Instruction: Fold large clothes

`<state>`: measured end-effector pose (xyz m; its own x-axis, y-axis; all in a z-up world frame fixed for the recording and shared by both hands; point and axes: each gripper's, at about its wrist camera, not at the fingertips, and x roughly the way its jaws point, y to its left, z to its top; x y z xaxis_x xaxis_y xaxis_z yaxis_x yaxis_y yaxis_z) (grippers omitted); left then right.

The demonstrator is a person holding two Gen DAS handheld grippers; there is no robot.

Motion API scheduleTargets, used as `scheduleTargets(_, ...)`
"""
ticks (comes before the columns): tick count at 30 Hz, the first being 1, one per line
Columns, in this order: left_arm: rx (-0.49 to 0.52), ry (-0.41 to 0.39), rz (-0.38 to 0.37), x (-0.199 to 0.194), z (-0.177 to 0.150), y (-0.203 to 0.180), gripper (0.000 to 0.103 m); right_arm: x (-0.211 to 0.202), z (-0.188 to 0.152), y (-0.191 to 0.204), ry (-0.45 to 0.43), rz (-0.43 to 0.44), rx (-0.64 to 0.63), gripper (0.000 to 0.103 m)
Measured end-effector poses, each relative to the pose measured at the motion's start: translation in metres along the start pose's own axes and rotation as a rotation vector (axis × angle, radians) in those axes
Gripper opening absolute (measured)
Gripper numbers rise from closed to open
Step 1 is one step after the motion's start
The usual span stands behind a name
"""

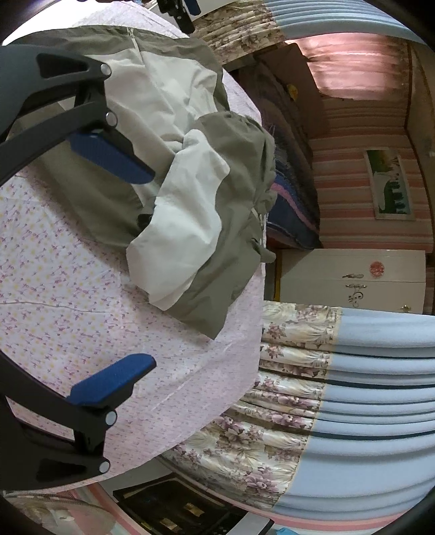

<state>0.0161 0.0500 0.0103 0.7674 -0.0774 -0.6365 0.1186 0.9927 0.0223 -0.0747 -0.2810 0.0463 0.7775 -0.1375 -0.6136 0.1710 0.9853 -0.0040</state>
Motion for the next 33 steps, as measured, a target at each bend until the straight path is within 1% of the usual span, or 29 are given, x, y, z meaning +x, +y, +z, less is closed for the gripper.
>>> scheduleTargets(5,0.000,0.003,-0.003,0.001,-0.002,0.000,0.100,0.015,-0.011,-0.002,0.042,-0.007,0.008,0.101)
scheduleTargets(11,-0.003,0.000,0.006,0.012,-0.009,0.002,0.100,0.024,-0.016,-0.001,0.056,-0.011,0.008,0.101)
scheduleTargets(15,-0.015,0.029,-0.004,0.025,-0.017,0.005,0.100,0.029,-0.018,0.000,0.069,-0.011,0.001,0.101)
scheduleTargets(18,-0.012,0.034,-0.005,0.031,-0.020,0.004,0.100,0.037,-0.022,0.002,0.082,-0.015,-0.008,0.101)
scheduleTargets(22,-0.011,0.027,-0.009,0.036,-0.020,0.003,0.100,0.048,-0.024,0.004,0.089,-0.018,-0.014,0.101)
scheduleTargets(27,0.002,0.015,-0.010,0.048,-0.013,0.000,0.100,0.071,-0.026,0.006,0.113,-0.029,-0.010,0.101)
scheduleTargets(28,0.005,0.010,-0.011,0.051,-0.011,-0.001,0.100,0.076,-0.026,0.006,0.115,-0.034,-0.005,0.100)
scheduleTargets(29,0.007,0.009,-0.011,0.053,-0.010,-0.001,0.100,0.082,-0.026,0.005,0.122,-0.044,0.002,0.096)
scheduleTargets(30,0.008,0.009,-0.008,0.058,-0.007,-0.001,0.100,0.088,-0.025,0.005,0.130,-0.043,0.006,0.085)
scheduleTargets(31,0.007,0.010,-0.008,0.061,-0.005,-0.001,0.100,0.093,-0.024,0.004,0.134,-0.046,0.010,0.077)
scheduleTargets(32,0.005,0.010,-0.007,0.065,-0.003,-0.001,0.100,0.100,-0.023,0.004,0.142,-0.064,0.011,0.072)
scheduleTargets(33,0.003,0.009,-0.005,0.070,0.000,-0.001,0.100,0.106,-0.023,0.004,0.150,-0.066,0.006,0.064)
